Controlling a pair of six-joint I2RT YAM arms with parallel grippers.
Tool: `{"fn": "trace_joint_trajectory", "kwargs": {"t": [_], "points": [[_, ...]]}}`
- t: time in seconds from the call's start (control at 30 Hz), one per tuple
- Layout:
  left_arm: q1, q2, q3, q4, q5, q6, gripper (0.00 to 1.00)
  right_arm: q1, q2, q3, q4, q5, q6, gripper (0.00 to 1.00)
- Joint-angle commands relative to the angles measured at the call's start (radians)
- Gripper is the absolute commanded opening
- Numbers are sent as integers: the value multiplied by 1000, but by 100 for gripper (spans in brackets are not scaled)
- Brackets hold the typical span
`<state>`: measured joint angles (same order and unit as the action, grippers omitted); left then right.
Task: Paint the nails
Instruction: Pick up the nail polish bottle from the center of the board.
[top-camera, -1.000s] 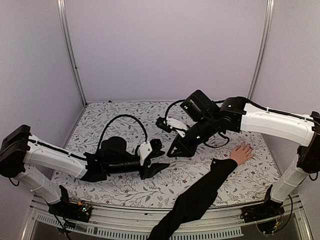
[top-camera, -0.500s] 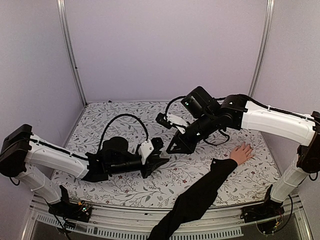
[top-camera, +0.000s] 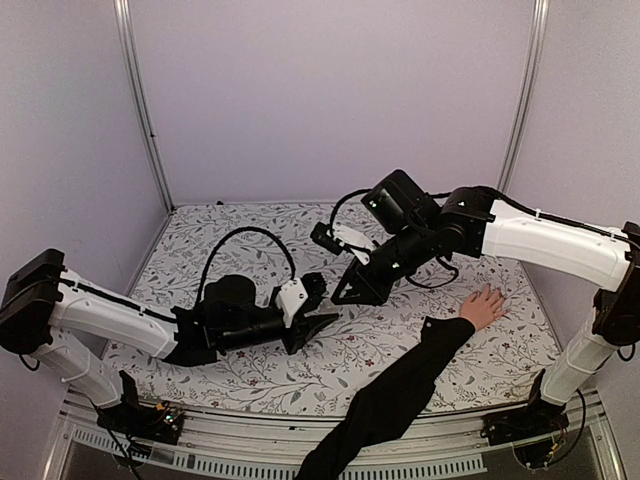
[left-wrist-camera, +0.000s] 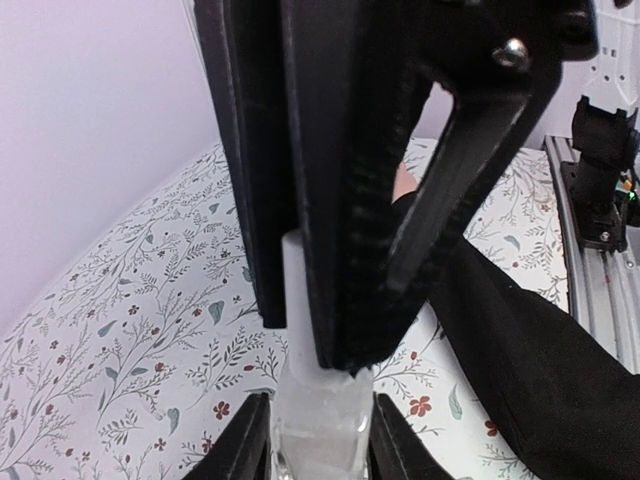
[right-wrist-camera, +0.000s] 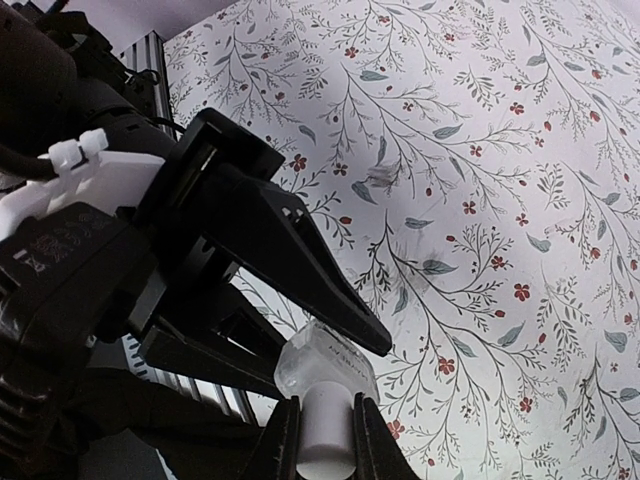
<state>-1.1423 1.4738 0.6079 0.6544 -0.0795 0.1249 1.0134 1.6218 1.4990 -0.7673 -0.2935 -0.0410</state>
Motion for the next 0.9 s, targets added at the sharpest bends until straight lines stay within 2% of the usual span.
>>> {"fn": "trace_joint_trajectory", "kwargs": {"t": [0.0,0.3,0.47,0.63,0.67,0.77,0.87], "points": [[-11,-22,-8,56,-29,14,34,1,11,27,-16,-14,12,0],[-13,-38,-15,73,-35,22,37,1,19,29,-15,-19,13,0],[-13,-34,-19,72,-30,24,30,1,21,33,-13,-23,13,0],[-14,-35,-23,92,-22,22,18,1,18,32,-9,-28,15,1],[-13,-35,-24,99,-21,20,15,1,16,31,-6,-33,15,3],[-13,-32,-26,133,-29,9,1,-2,2,23,22,-66,20,15],[-13,-31,-35,186,-33,-10,0,-18,-26,11,67,-93,35,32]]}}
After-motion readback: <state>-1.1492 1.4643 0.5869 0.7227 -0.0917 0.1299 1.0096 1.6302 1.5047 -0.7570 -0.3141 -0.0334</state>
